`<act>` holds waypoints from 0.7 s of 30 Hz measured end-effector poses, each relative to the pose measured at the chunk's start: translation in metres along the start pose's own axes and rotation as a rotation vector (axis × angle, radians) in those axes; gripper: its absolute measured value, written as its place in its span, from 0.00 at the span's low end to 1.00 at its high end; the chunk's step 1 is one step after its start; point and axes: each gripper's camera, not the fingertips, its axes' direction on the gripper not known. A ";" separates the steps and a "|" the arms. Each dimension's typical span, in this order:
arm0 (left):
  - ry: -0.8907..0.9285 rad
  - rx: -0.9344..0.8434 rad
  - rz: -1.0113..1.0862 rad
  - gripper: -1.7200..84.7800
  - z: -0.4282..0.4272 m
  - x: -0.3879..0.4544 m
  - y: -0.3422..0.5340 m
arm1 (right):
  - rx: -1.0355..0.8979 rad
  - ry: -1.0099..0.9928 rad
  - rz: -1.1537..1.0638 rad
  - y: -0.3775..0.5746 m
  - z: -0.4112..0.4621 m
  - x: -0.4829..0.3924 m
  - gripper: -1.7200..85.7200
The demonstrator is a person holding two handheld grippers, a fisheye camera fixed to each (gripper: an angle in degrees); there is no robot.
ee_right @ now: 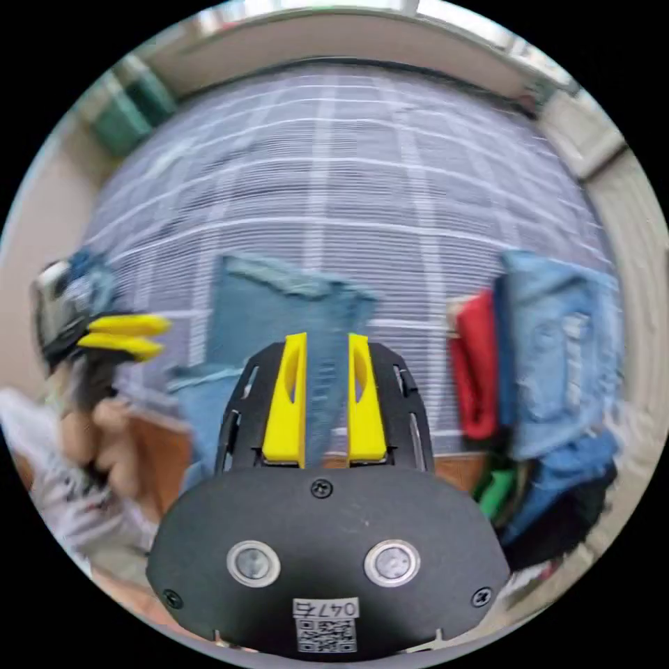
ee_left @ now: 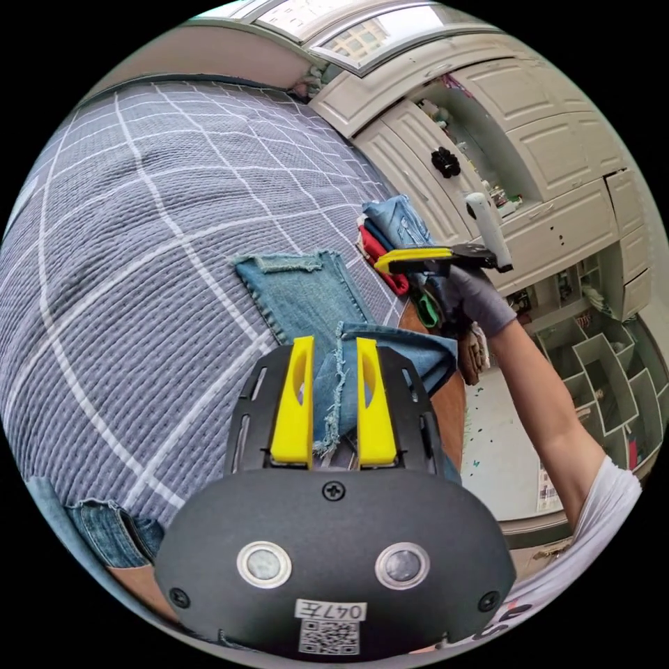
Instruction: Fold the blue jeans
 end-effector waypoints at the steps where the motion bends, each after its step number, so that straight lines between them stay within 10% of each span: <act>1: 0.030 0.007 0.003 0.14 0.000 -0.001 0.004 | -0.061 -0.187 -0.072 -0.007 -0.005 -0.012 0.12; 7: 0.014 0.074 -0.047 0.15 -0.011 -0.018 0.027 | -0.438 -0.219 -0.246 -0.039 0.023 -0.054 0.02; 13: -0.007 0.354 -0.259 0.12 -0.066 -0.064 0.079 | 0.136 -0.519 -0.560 -0.041 -0.133 -0.070 0.01; 21: -0.063 0.306 -0.239 0.13 -0.043 -0.068 0.084 | 0.124 -0.232 0.003 -0.075 -0.074 0.078 0.02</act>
